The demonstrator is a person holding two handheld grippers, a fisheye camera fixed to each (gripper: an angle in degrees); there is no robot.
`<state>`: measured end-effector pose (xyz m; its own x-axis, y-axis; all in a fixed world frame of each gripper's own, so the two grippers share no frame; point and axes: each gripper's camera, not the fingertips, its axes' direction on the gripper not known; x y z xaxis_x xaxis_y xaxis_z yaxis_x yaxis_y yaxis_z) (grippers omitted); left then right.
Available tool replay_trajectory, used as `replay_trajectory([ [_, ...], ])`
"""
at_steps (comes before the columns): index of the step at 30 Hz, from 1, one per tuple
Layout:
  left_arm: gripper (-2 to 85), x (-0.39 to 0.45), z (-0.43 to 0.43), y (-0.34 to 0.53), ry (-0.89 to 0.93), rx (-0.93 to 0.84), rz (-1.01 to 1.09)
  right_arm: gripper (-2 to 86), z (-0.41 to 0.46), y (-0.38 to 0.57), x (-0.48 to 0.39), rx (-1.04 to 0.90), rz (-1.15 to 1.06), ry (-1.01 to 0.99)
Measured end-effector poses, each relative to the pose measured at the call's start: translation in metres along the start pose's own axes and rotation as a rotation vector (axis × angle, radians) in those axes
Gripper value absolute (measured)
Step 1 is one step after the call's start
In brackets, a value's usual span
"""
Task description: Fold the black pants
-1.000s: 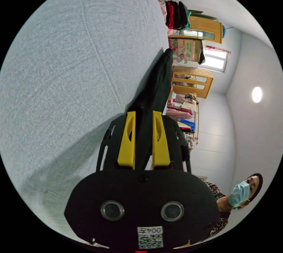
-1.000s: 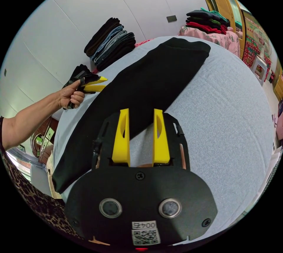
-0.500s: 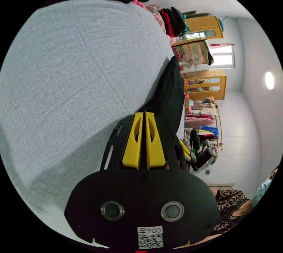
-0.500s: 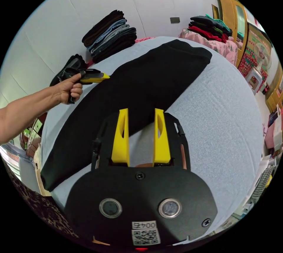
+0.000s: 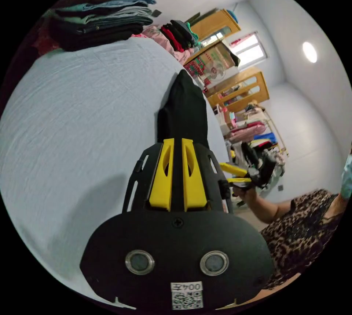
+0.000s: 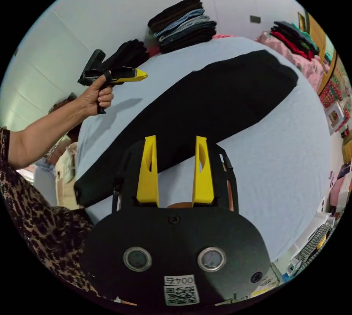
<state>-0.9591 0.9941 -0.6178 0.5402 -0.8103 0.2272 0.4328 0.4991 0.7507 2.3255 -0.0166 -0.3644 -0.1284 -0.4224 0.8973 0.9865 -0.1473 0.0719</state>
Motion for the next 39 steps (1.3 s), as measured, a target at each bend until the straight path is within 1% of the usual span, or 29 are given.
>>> replay_trajectory([
  [3,2.0,0.025,-0.021,0.068,-0.089,-0.073,0.082,13.4,0.007,-0.004,-0.048,-0.110,-0.005,-0.089],
  [5,1.7,0.042,-0.040,0.132,-0.153,-0.129,0.124,12.0,0.018,-0.005,-0.092,-0.195,0.012,-0.136],
  [6,1.6,0.045,-0.045,0.149,-0.164,-0.137,0.131,11.7,0.022,-0.005,-0.104,-0.215,0.019,-0.152],
  [8,0.9,0.053,-0.067,0.218,-0.184,-0.180,0.129,10.6,0.039,-0.004,-0.153,-0.299,0.041,-0.195],
  [9,0.8,0.053,-0.072,0.235,-0.186,-0.193,0.127,10.4,0.045,-0.003,-0.166,-0.322,0.042,-0.188],
  [11,0.4,0.050,-0.095,0.300,-0.241,-0.256,0.098,8.5,0.067,-0.004,-0.210,-0.391,0.076,-0.161],
  [13,0.3,0.044,-0.116,0.340,-0.282,-0.272,0.073,7.7,0.085,-0.008,-0.235,-0.441,0.097,-0.165],
  [15,0.2,0.033,-0.137,0.371,-0.307,-0.281,0.038,6.5,0.108,-0.016,-0.254,-0.517,0.098,-0.123],
  [16,0.2,0.025,-0.148,0.385,-0.311,-0.280,0.031,5.8,0.119,-0.025,-0.262,-0.542,0.102,-0.060],
  [18,0.2,0.011,-0.159,0.396,-0.342,-0.287,0.025,5.7,0.118,-0.045,-0.269,-0.527,0.102,0.005],
  [21,0.2,-0.008,-0.164,0.397,-0.335,-0.302,0.051,5.4,0.124,-0.076,-0.272,-0.591,0.103,0.065],
  [23,0.1,-0.017,-0.154,0.390,-0.346,-0.354,0.086,5.2,0.127,-0.097,-0.269,-0.632,0.104,0.098],
  [25,0.1,-0.020,-0.141,0.386,-0.360,-0.397,0.118,5.1,0.127,-0.109,-0.264,-0.634,0.117,0.090],
  [28,0.1,-0.019,-0.118,0.386,-0.378,-0.454,0.183,5.0,0.121,-0.123,-0.242,-0.606,0.214,0.021],
  [30,0.1,-0.015,-0.120,0.385,-0.390,-0.429,0.200,4.8,0.116,-0.130,-0.233,-0.589,0.250,-0.002],
  [32,0.2,-0.012,-0.120,0.379,-0.399,-0.434,0.242,4.5,0.112,-0.139,-0.236,-0.556,0.240,0.028],
  [37,0.2,-0.014,-0.123,0.361,-0.380,-0.449,0.241,4.1,0.106,-0.162,-0.236,-0.542,0.302,0.070],
  [39,0.2,-0.012,-0.124,0.356,-0.381,-0.451,0.246,3.9,0.105,-0.171,-0.239,-0.546,0.255,0.080],
])
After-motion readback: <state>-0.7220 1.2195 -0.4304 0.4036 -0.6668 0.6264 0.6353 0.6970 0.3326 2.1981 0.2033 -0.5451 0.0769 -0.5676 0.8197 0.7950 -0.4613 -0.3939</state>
